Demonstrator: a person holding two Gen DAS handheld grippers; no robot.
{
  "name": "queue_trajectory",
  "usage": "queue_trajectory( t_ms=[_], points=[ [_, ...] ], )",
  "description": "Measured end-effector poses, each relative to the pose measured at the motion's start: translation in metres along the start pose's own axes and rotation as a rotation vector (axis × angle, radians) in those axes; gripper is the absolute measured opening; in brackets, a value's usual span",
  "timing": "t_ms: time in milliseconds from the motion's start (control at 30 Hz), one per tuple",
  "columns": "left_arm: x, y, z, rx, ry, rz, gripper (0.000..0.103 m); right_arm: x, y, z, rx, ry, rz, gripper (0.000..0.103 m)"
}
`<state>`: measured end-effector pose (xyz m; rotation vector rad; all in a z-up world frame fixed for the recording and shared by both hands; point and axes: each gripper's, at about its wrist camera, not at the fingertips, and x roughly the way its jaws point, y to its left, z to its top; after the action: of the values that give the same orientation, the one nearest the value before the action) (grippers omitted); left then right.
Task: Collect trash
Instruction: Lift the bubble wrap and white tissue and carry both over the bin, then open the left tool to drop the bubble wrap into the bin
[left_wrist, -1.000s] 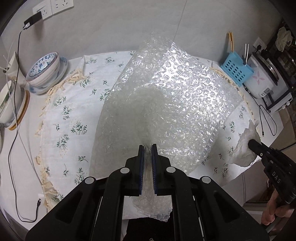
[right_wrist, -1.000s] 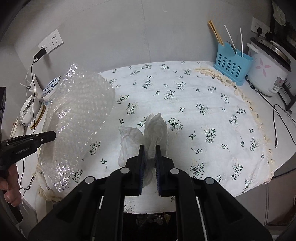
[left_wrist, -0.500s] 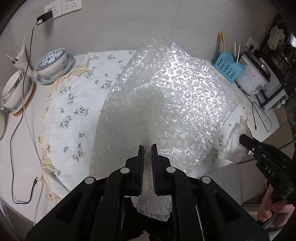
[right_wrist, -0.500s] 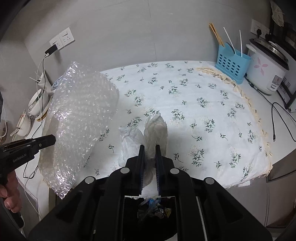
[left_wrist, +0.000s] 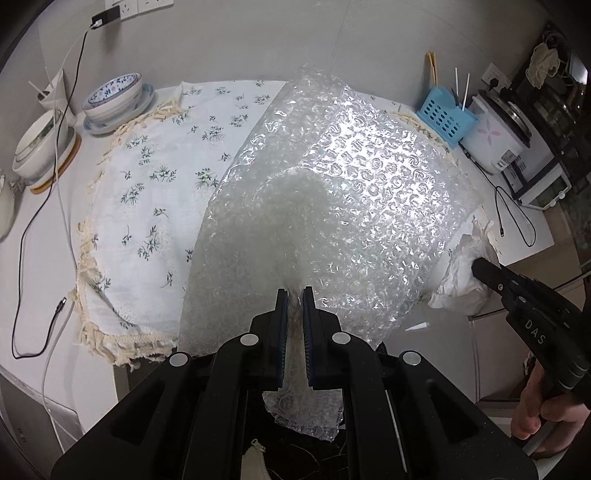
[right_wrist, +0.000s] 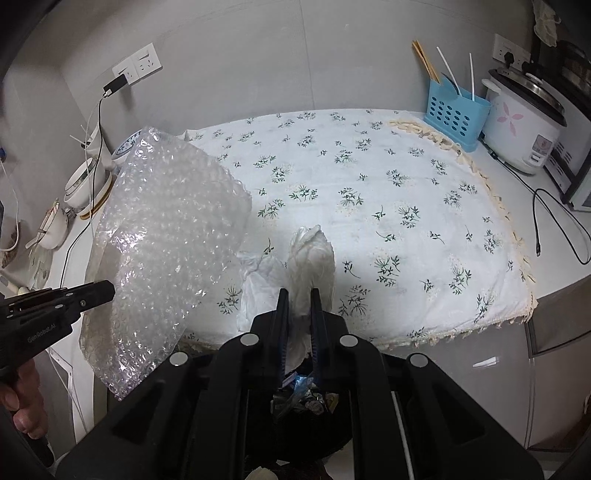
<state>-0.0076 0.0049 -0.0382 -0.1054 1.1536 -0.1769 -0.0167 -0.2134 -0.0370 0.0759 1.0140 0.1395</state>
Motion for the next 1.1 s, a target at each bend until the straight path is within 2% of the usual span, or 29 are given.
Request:
queue_trajectory(
  t_ms=[433,667,800,1100],
  points=[
    [0.005,-0.019,-0.062,-0.006,0.06,0.013,0.007,-0.008,-0.014,-0.051,0.005,0.057,0.029,0.01],
    [0.017,-0.021,-0.1,-0.047,0.109,0.012,0.007,-0.003,-0.023,-0.084,0.004,0.11,0.034,0.01],
    [0.028,-0.023,-0.123,-0.066,0.139,0.011,0.007,0.003,-0.029,-0.106,0.0,0.143,0.035,0.01],
    [0.073,-0.029,-0.173,-0.041,0.24,0.036,0.007,0.03,-0.035,-0.148,-0.056,0.189,0.01,0.01]
  ],
)
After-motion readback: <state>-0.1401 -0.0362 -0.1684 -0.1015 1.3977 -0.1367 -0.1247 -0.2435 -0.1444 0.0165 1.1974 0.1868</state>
